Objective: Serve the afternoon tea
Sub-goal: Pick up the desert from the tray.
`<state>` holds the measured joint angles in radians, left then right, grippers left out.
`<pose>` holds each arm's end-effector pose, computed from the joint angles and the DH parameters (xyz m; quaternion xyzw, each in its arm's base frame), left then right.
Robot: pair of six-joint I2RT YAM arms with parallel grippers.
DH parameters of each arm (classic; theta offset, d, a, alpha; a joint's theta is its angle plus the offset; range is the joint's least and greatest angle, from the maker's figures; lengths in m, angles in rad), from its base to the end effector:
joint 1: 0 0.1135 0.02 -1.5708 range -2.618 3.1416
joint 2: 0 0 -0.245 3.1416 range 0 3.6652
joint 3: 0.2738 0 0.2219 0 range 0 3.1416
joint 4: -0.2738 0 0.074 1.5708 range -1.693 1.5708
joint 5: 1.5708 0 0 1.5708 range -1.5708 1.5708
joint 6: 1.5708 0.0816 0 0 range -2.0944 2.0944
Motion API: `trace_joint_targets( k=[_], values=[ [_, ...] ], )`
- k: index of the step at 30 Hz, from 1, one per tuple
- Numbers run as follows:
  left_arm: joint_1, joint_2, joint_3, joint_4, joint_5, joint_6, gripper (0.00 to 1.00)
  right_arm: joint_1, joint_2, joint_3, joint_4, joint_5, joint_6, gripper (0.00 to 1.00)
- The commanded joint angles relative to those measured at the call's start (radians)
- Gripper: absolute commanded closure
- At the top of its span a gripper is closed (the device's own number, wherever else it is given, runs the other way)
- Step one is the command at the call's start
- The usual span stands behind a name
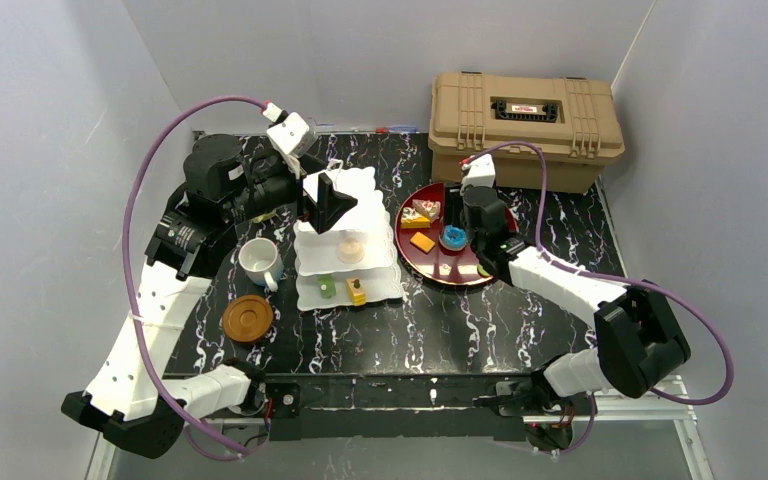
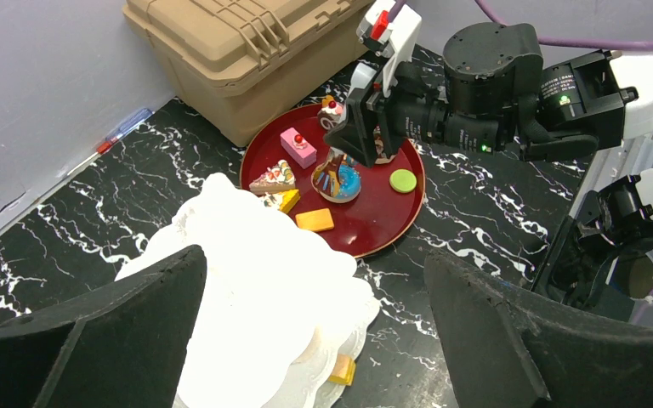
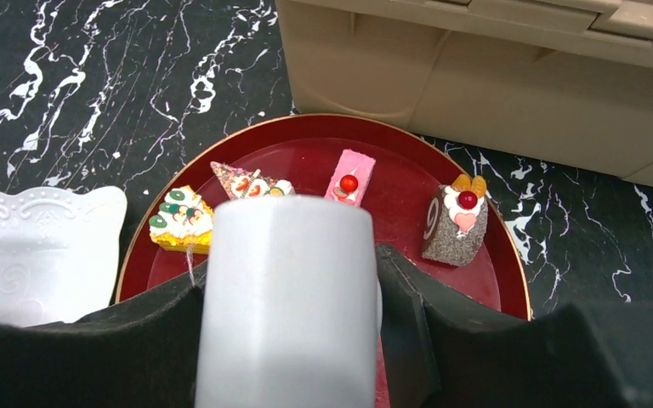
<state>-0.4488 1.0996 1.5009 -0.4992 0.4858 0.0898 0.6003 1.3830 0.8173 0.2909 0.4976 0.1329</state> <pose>0.1884 -0.1330 0.4562 0.3471 0.6502 -0.2917 0.6097 0.2918 0.1526 0.2508 -0.0344 0.7862 0.0264 0.6165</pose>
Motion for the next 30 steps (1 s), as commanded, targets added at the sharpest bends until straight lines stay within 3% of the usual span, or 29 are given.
trace_joint_targets(
  k=[1, 19, 30],
  values=[
    [0.001, -0.017, 0.028, -0.004, 0.008, 0.005, 0.02, -0.008, 0.0, -0.01, 0.08, 0.003, 0.02, 0.36],
    [0.001, -0.018, 0.031, -0.007, 0.011, 0.001, 0.02, -0.02, 0.04, -0.043, 0.085, -0.038, 0.039, 0.36],
    [0.001, -0.019, 0.049, -0.019, 0.008, 0.001, 0.02, -0.02, -0.032, 0.005, 0.06, -0.071, -0.002, 0.66]
  ],
)
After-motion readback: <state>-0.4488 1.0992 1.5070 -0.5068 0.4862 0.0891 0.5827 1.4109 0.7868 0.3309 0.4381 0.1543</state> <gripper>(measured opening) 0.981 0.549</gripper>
